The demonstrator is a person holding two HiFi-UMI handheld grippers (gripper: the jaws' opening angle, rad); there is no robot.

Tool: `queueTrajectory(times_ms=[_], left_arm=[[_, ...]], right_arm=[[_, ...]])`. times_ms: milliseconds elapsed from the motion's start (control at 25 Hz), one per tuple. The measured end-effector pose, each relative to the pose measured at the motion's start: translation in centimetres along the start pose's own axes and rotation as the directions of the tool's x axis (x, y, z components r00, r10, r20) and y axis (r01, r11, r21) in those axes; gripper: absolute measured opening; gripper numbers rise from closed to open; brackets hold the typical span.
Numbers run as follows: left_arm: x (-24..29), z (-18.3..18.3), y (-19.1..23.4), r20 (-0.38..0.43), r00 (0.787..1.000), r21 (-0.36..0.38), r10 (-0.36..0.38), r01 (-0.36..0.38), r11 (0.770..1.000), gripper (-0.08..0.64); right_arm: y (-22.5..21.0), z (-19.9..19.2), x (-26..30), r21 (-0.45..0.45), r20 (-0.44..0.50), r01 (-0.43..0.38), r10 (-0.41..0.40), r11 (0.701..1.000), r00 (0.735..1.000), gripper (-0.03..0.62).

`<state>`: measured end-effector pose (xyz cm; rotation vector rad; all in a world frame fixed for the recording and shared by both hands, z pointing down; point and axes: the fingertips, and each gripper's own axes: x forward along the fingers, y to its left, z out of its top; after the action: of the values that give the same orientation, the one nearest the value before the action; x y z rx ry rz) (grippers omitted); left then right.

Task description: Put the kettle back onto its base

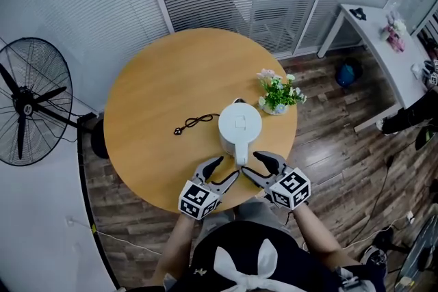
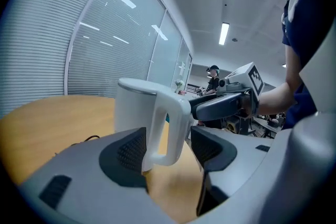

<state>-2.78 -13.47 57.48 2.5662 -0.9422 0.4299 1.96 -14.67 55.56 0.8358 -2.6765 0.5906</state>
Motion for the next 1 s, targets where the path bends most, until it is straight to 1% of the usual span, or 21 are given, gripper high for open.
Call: queueTrajectory(times_ms=[40,120,160,240,320,360,440,520,680,1000], left_arm=[[-0.5,0.5,0.0,0.014,1.0,0.001,0.013,-0.013,1.0,0.27],[-1.4,1.7,0.1,0.044,0.998,0.008,0.047,-0.047,0.999,0.259],[-1.8,2.4,0.1,0.06,0.996,0.015,0.068,-0.069,0.997,0.245],[-2.4,3.9,0.2,0.094,0.989,0.033,0.113,-0.116,0.993,0.181],[-2.9,5.6,0.3,0.134,0.98,0.045,0.149,-0.156,0.987,0.097],[-3.0,6.5,0.2,0.157,0.975,0.045,0.158,-0.167,0.985,0.072],[-3.4,8.2,-0.1,0.2,0.966,0.038,0.165,-0.175,0.984,0.051],[-3.5,9.6,-0.6,0.226,0.961,0.038,0.162,-0.175,0.984,0.043],[-3.6,11.3,-1.5,0.241,0.957,0.055,0.159,-0.177,0.983,0.04],[-4.0,12.3,-2.1,0.268,0.952,0.053,0.148,-0.168,0.984,0.034]], right_arm=[[-0.1,0.6,-0.5,-0.006,0.018,0.02,-0.02,1.0,1.0,0.229],[-0.2,1.9,-1.3,-0.016,0.062,0.052,-0.051,0.999,0.997,0.123],[-0.1,2.5,-1.7,-0.021,0.083,0.062,-0.06,0.998,0.995,0.088],[0.2,3.6,-2.2,-0.029,0.115,0.076,-0.072,0.997,0.991,0.056],[0.4,4.6,-2.4,-0.042,0.137,0.094,-0.088,0.995,0.987,0.038],[0.5,5.1,-2.5,-0.051,0.145,0.105,-0.096,0.993,0.985,0.032],[0.9,5.9,-2.7,-0.065,0.157,0.118,-0.106,0.991,0.982,0.026],[1.4,6.7,-2.7,-0.072,0.167,0.114,-0.1,0.991,0.981,0.023],[2.4,8.1,-3.0,-0.088,0.185,0.108,-0.09,0.99,0.979,0.021],[3.2,8.6,-2.7,-0.085,0.19,0.099,-0.082,0.991,0.978,0.021]])
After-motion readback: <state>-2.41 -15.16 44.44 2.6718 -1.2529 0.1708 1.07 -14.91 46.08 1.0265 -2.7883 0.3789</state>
